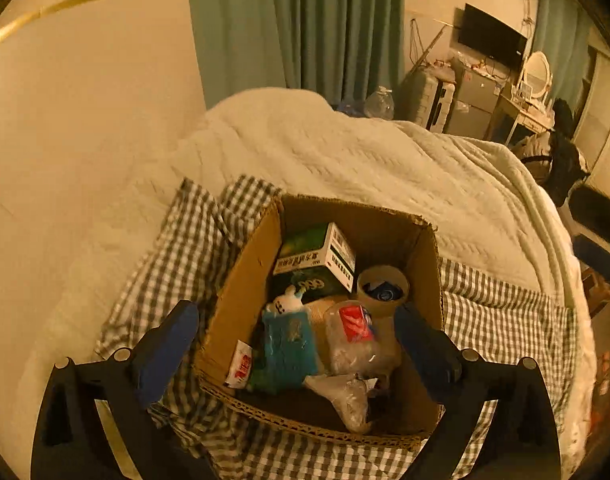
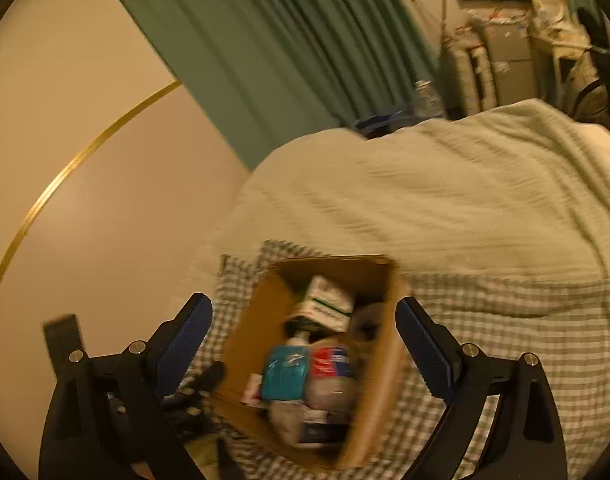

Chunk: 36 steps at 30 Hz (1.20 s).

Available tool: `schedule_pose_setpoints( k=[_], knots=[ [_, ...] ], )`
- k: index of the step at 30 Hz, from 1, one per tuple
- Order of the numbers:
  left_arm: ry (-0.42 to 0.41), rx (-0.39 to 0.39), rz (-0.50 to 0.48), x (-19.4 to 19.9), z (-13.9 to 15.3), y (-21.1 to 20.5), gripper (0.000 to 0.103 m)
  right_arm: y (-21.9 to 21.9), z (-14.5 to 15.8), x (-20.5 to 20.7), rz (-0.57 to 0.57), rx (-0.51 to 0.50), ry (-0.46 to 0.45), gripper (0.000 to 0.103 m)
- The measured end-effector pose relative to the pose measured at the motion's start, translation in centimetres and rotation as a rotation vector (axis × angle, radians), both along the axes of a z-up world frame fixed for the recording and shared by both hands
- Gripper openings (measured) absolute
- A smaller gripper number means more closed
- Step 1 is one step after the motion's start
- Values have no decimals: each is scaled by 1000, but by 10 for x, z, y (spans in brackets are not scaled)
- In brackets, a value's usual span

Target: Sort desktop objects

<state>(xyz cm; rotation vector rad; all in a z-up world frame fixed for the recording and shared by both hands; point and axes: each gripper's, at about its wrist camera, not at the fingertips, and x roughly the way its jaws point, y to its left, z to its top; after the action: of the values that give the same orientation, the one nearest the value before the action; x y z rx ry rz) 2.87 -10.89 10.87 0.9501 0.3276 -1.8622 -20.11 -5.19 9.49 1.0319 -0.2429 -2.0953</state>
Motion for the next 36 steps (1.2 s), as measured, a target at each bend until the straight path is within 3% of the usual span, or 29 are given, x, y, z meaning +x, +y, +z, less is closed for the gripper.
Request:
schedule_pose_setpoints(
  k=[6, 12, 16, 20, 23, 36],
  knots=[
    [2, -54, -23, -11, 9, 26, 103, 59, -4, -5, -139, 174, 89, 102],
    [-25, -135, -92, -30, 6, 74, 103, 118, -9, 8, -229, 252, 118, 103],
    [-57, -119, -75, -42, -10, 91, 103, 137, -29, 17, -228, 316, 71, 103],
    [-74, -46, -60, -52, -35, 101, 103, 149, -45, 26, -221, 370, 36, 102],
    [-63, -7, -45, -56, -43, 110, 103, 161, -51, 30, -217, 358, 16, 102],
    [7, -6, 11, -60, -40, 127, 103, 185, -65, 31, -202, 372, -41, 103]
  ],
)
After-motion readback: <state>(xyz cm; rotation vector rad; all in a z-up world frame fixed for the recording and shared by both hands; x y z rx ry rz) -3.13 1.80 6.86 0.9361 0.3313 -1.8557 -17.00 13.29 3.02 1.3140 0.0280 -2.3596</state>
